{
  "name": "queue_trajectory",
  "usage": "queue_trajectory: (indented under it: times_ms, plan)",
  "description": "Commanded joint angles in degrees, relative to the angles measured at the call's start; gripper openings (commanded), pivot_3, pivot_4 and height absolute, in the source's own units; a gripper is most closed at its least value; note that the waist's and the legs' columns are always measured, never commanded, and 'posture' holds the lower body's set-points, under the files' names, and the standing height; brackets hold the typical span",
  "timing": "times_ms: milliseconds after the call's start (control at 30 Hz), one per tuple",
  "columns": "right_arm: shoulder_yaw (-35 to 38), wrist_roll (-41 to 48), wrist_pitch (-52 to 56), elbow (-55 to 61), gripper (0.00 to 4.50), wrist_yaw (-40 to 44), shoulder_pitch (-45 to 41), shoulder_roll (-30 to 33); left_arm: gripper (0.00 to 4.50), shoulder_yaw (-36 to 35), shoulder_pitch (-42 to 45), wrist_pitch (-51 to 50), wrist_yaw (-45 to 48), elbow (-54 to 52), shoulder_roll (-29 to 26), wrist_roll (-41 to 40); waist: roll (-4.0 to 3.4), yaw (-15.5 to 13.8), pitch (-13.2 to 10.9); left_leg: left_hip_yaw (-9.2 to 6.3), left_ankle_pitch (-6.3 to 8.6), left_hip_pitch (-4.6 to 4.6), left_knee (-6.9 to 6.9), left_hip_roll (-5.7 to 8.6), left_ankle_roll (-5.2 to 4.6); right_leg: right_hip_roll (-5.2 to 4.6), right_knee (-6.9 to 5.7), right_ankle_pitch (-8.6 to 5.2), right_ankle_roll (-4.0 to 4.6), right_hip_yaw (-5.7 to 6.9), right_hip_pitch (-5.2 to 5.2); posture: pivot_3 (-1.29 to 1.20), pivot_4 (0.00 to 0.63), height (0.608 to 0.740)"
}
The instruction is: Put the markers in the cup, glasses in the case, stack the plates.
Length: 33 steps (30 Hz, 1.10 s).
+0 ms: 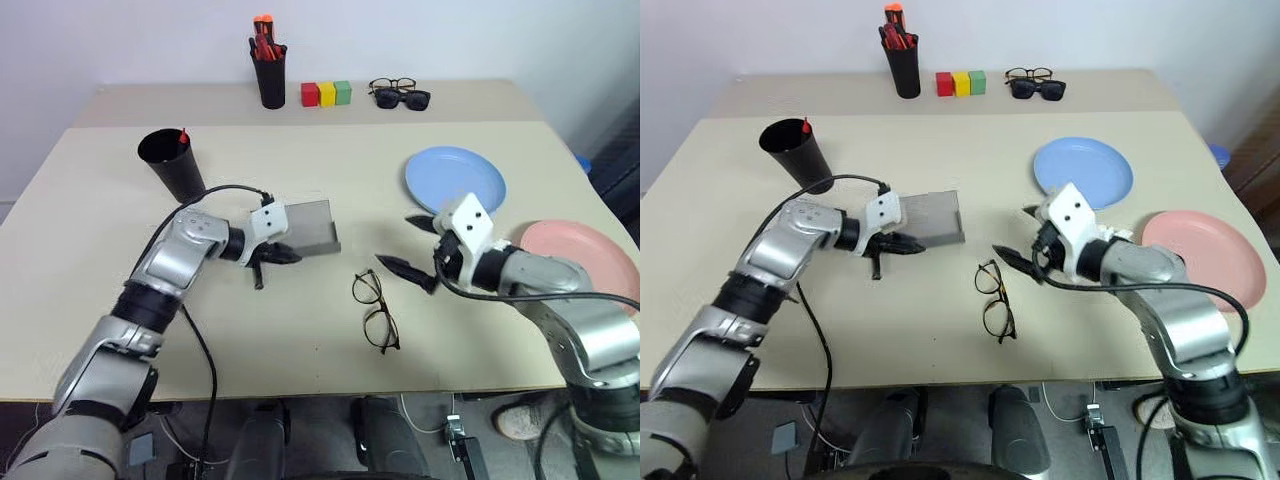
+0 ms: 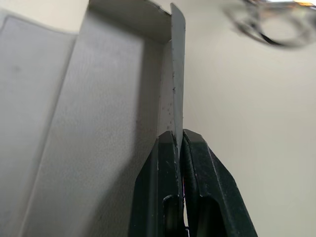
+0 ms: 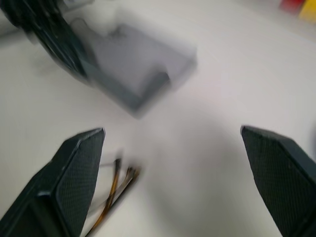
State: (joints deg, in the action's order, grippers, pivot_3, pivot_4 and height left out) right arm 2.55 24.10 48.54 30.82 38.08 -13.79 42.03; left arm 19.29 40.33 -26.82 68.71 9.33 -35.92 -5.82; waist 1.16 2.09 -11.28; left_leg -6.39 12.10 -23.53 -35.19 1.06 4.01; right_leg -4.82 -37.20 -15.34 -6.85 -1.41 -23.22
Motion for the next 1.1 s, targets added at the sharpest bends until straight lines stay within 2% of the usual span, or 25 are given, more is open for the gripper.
queue_trajectory:
  times_ms: [33,133,267,367,533,633,733,833,867,967,1100]
  plan:
    - [2.12,3.81,7.34,4.64,4.5,-0.89,2.18,1.05,0.32,-0.84,-1.6,-6.51,1.13,-11.55,-1.87,-2.57,0.0,-0.07,0.0,0.01,0.0,0.0,-0.04,0.0,-0.01,0.0,0.01,0.0,-0.01,0.0,0.03,0.0,0.15,0.74]
    - [3.01,8.08,15.37,6.04,4.5,-2.69,3.15,-0.88,1.44,-0.43,-3.2,-7.19,-0.21,-14.6,-2.05,-2.06,0.01,-0.11,0.0,0.01,0.02,0.02,-0.05,0.01,-0.03,-0.02,0.02,0.0,-0.01,0.01,0.08,0.0,0.15,0.74]
    - [5.28,12.17,24.31,5.94,4.5,-6.98,1.23,-5.51,3.47,-0.4,-4.62,-2.02,-1.63,-14.73,-1.86,-0.59,0.0,0.23,0.0,0.0,0.03,0.06,-0.04,0.0,-0.05,0.0,0.0,0.0,0.0,0.01,0.07,0.0,0.15,0.74]
    - [6.93,14.23,28.91,5.92,4.5,-8.86,-0.05,-8.13,3.47,-2.52,-5.92,1.43,-1.15,-14.94,-1.62,-2.47,0.0,0.19,0.0,0.0,0.03,0.06,-0.03,0.0,-0.05,0.0,0.0,0.0,0.0,0.01,0.06,0.0,0.15,0.74]
    - [7.83,15.73,34.18,4.91,4.5,-11.68,-0.73,-11.77,3.47,-6.2,-8.75,1.55,-2.49,-16.16,-2.51,-4.72,0.0,0.09,0.0,0.0,0.03,0.05,-0.03,0.0,-0.06,-0.01,0.0,0.0,0.0,0.01,0.06,0.0,0.15,0.74]
    - [7.43,16.52,37.18,3.69,3.61,-13.04,-0.92,-15.23,3.53,-8.91,-11.07,-0.35,-4.61,-17.81,-3.17,-5.9,0.0,0.26,0.01,0.01,0.04,0.05,-0.03,0.0,-0.07,0.0,0.0,0.0,0.0,0.01,0.06,0.0,0.15,0.74]
    - [7.04,16.15,38.01,3.23,2.17,-13.9,-1.37,-16.25,3.53,-10.78,-12.71,-1.25,-6.19,-18.96,-3.64,-6.6,-0.01,0.21,0.01,0.01,0.04,0.05,-0.03,0.0,-0.07,0.0,-0.01,0.0,0.0,0.01,0.05,0.0,0.15,0.74]
    - [7.36,16.33,38.87,3.06,0.47,-14.27,-2.23,-16.5,3.53,-13.05,-14.68,-2.93,-8.79,-19.7,-4.36,-6.67,-0.01,0.22,0.01,0.01,0.04,0.05,-0.03,0.0,-0.07,0.0,-0.01,0.0,0.0,0.01,0.05,0.0,0.15,0.74]
    - [7.22,16.22,38.97,3.17,0.04,-14.29,-2.46,-16.02,3.53,-13.77,-15.34,-3.44,-9.43,-20.07,-4.61,-7.04,-0.02,0.29,0.02,0.01,0.04,0.06,-0.02,0.0,-0.07,0.0,-0.01,0.0,0.0,0.01,0.05,0.0,0.15,0.74]
    - [6.85,16.02,38.98,4.22,0.04,-13.9,-3.64,-13.11,3.53,-16.48,-17.63,-4.71,-10.95,-21.83,-5.16,-8.52,-0.02,0.25,0.02,0.0,0.04,0.07,-0.02,-0.01,-0.07,0.0,0.0,0.0,0.0,0.01,0.05,0.0,0.15,0.74]
    - [1.05,14.46,31.46,7.21,0.04,-9.66,-11.05,-3.44,3.53,-23.24,-22.67,-6.8,-14.07,-22.79,-6.25,-10.8,-0.09,0.53,-0.02,0.08,0.05,0.06,-0.03,0.0,-0.08,-0.06,0.02,0.0,-0.01,-0.01,0.02,0.0,0.15,0.74]
